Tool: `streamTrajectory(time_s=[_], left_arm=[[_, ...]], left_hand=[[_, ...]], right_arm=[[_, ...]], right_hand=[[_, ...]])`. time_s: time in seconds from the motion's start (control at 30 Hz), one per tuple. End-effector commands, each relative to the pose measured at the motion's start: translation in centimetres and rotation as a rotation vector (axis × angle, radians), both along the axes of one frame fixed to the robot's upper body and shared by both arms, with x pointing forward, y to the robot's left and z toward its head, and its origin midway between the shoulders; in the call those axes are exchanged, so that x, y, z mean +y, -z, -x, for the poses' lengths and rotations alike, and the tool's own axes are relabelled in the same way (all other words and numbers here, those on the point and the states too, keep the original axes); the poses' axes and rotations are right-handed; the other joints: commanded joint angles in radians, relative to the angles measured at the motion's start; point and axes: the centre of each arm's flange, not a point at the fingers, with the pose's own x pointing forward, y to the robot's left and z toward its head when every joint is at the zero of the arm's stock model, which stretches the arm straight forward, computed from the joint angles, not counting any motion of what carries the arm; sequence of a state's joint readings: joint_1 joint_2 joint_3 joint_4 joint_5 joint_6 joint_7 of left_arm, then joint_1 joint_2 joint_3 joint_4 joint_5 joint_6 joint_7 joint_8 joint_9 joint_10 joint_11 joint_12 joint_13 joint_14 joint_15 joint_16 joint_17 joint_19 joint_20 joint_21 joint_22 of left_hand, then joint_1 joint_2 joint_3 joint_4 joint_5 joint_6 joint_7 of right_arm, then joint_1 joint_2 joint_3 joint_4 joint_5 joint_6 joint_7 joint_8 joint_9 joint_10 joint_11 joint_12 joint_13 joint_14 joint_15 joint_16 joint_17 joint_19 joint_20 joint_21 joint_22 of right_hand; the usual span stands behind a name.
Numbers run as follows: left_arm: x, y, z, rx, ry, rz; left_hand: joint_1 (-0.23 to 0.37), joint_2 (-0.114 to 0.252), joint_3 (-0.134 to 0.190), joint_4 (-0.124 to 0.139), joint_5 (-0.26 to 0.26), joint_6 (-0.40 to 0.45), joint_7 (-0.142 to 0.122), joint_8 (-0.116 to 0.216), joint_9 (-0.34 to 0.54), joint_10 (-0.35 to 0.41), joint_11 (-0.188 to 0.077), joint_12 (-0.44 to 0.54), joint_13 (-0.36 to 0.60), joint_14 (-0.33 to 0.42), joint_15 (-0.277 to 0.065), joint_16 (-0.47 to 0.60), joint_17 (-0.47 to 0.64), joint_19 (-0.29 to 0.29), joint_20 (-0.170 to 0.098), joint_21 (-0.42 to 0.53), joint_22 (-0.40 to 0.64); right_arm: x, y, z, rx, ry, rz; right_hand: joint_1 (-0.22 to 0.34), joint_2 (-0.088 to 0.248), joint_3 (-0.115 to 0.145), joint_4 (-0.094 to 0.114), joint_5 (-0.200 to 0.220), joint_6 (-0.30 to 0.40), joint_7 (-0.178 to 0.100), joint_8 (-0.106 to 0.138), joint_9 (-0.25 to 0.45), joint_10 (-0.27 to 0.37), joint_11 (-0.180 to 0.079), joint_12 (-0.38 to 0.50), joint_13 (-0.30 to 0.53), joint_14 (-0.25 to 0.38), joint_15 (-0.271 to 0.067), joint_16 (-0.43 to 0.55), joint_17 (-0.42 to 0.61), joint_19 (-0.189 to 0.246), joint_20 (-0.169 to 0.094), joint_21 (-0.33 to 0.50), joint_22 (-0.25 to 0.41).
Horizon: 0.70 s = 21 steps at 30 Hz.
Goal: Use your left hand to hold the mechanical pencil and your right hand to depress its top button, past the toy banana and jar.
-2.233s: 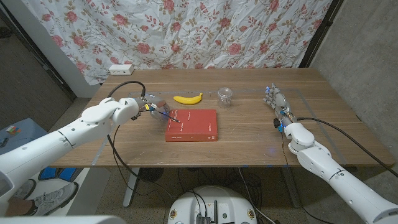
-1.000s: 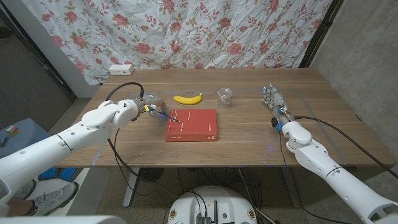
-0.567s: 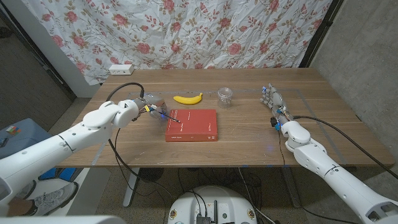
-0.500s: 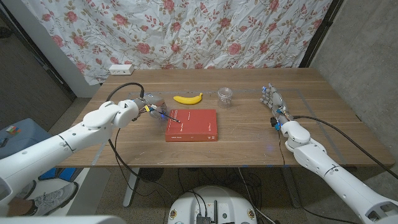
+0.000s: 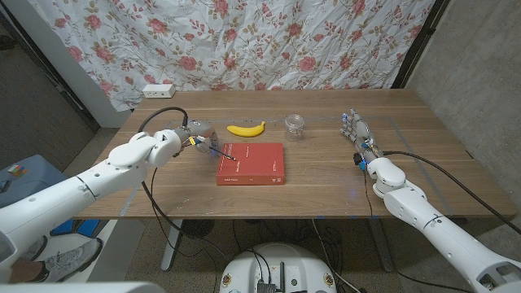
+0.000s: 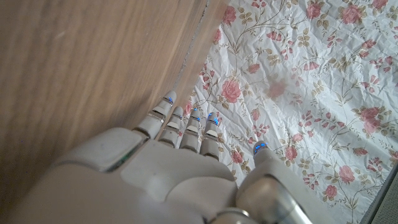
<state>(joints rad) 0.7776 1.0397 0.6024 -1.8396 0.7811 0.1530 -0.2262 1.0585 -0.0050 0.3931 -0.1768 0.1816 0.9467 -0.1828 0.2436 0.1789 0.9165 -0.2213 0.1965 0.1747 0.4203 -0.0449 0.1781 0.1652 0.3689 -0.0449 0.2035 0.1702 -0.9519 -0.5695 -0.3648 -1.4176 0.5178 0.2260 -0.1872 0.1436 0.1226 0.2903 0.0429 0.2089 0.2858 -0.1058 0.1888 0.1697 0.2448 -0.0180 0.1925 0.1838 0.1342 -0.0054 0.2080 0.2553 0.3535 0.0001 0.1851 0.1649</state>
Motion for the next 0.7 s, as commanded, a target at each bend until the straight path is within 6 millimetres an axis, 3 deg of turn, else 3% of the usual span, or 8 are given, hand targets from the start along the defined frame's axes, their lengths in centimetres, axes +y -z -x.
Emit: streamTrajectory(time_s=[0.03, 0.7], left_arm=[[-0.26, -0.13, 0.04, -0.018, 0.004, 0.010], [-0.69, 0.24, -0.47, -0.006, 0.001, 0.011]], left_hand=[[0.020, 0.003, -0.008, 0.002, 0.004, 0.023, 0.002, 0.001, 0.005, 0.030, -0.001, 0.006, 0.003, 0.018, -0.177, 0.008, 0.005, 0.015, -0.079, 0.003, 0.002], [0.036, 0.004, -0.014, 0.002, 0.004, 0.051, 0.007, 0.000, 0.006, 0.062, -0.002, 0.005, 0.003, 0.038, -0.178, 0.007, 0.005, 0.024, -0.084, 0.002, 0.003]], right_arm=[[-0.02, -0.14, -0.13, -0.002, -0.002, 0.002], [-0.36, 0.02, -0.22, 0.004, 0.002, 0.002]], right_hand=[[0.000, 0.008, 0.009, 0.001, 0.002, 0.013, 0.001, 0.004, 0.005, 0.009, 0.003, 0.003, 0.003, 0.006, -0.006, 0.006, 0.000, 0.008, 0.005, 0.006, 0.004], [-0.005, 0.007, 0.013, 0.001, 0.001, 0.018, 0.000, 0.003, 0.005, 0.009, 0.003, 0.002, 0.003, 0.007, -0.006, 0.008, -0.001, 0.008, 0.004, 0.005, 0.004]])
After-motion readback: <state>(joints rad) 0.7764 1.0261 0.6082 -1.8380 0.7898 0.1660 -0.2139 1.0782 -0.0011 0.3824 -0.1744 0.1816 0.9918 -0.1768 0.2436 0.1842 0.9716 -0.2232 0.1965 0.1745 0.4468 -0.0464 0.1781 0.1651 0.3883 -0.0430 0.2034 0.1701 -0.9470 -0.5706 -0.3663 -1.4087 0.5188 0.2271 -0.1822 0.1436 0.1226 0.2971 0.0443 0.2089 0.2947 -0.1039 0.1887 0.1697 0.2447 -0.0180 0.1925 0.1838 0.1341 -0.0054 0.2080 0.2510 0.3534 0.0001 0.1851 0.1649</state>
